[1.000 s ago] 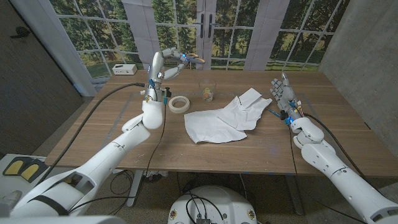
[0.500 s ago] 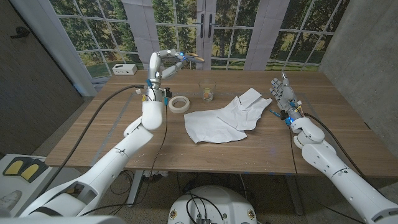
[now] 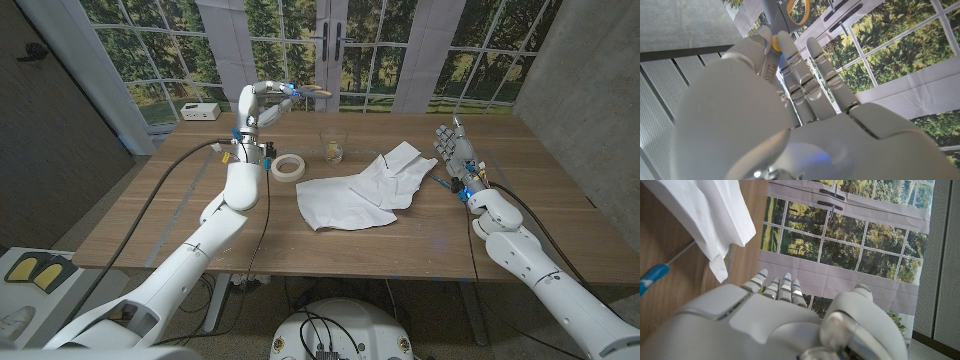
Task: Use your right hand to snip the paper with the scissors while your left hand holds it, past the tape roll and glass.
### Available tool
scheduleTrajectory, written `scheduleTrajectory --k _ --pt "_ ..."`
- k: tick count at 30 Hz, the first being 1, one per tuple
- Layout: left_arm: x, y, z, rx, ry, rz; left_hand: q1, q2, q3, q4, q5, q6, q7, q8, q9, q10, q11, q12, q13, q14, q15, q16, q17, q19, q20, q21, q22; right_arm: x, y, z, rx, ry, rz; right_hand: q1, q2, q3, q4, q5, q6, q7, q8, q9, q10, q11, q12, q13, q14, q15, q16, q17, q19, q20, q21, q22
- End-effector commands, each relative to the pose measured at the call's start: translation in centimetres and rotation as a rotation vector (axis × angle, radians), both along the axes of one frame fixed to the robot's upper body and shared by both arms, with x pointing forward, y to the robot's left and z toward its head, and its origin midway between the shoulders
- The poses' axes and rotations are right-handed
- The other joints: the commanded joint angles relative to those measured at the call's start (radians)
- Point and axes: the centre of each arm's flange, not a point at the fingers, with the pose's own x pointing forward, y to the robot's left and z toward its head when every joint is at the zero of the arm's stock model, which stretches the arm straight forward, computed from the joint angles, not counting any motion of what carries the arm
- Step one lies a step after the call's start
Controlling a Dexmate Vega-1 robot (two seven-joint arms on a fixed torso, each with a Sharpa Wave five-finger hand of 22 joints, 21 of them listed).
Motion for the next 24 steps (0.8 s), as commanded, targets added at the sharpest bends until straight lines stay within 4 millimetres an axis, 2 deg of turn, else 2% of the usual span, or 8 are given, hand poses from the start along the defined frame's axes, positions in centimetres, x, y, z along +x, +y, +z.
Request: scheduleTrajectory --k 1,6,10,22,24 --pt "0.4 0.1 -0.3 -0.018 0.013 -0.063 0.038 0.041 -0.014 -0.002 0.004 0.003 0.007 -0.014 -0.005 0.041 -0.034 0.004 0.177 0.009 0.002 0.006 -0.007 0.101 -0.020 0.058 -0.003 -0.2 0.0 0.1 -0.004 0.001 -0.007 0.004 0.000 -0.003 -0.002 -0.001 0.000 -0.002 -0.002 0.003 0.004 -0.001 0.001 0.002 0.001 -0.023 0.001 0.001 0.001 0.018 0.003 0.001" --pt "0.6 0.1 -0.2 -0.008 0.019 -0.099 0.041 0.043 -0.021 -0.001 0.004 0.008 0.013 -0.023 -0.009 0.041 -0.032 0.001 0.174 0.013 0.004 0.009 -0.011 0.154 -0.050 0.096 -0.003 -0.2 0.1 0.0 -0.002 -0.001 -0.010 0.005 0.000 -0.003 -0.002 -0.001 -0.002 -0.004 -0.002 0.003 0.004 -0.001 0.001 0.002 0.001 -0.024 0.001 0.001 -0.001 0.017 0.002 0.001" --pt "0.9 0.2 -0.2 -0.011 0.040 -0.130 0.041 0.042 -0.020 -0.002 0.005 0.006 0.018 -0.027 -0.010 0.039 -0.031 -0.003 0.171 0.014 0.004 0.010 -0.012 0.155 -0.057 0.099 -0.005 -0.2 0.2 -0.1 0.000 0.000 -0.009 0.005 0.000 -0.003 -0.003 -0.002 -0.002 -0.003 -0.002 0.003 0.004 -0.001 0.001 0.002 0.001 -0.024 0.001 0.001 -0.002 0.007 0.001 0.001" --pt "1.2 0.6 0.5 0.064 0.114 -0.175 0.038 0.040 -0.017 0.000 0.006 0.006 0.026 -0.039 -0.016 0.039 -0.032 -0.005 0.171 0.014 0.004 0.012 -0.015 0.143 -0.063 0.102 -0.013 -0.1 0.7 -1.1 0.011 -0.003 0.002 0.007 0.001 -0.002 -0.004 -0.002 -0.003 -0.002 -0.002 0.003 0.003 -0.001 0.000 0.002 0.001 -0.022 0.001 0.001 -0.003 0.000 0.000 0.001" --pt "1.2 0.7 0.8 0.091 0.142 -0.197 0.038 0.040 -0.017 0.000 0.006 0.005 0.028 -0.042 -0.017 0.037 -0.032 -0.006 0.171 0.015 0.004 0.013 -0.015 0.141 -0.064 0.103 -0.013 -0.2 0.7 -0.8 -0.012 -0.003 -0.004 0.008 0.001 -0.001 -0.004 -0.002 -0.002 -0.002 -0.001 0.003 0.005 -0.002 0.000 0.002 0.001 -0.022 0.001 0.001 -0.009 -0.010 -0.002 0.001"
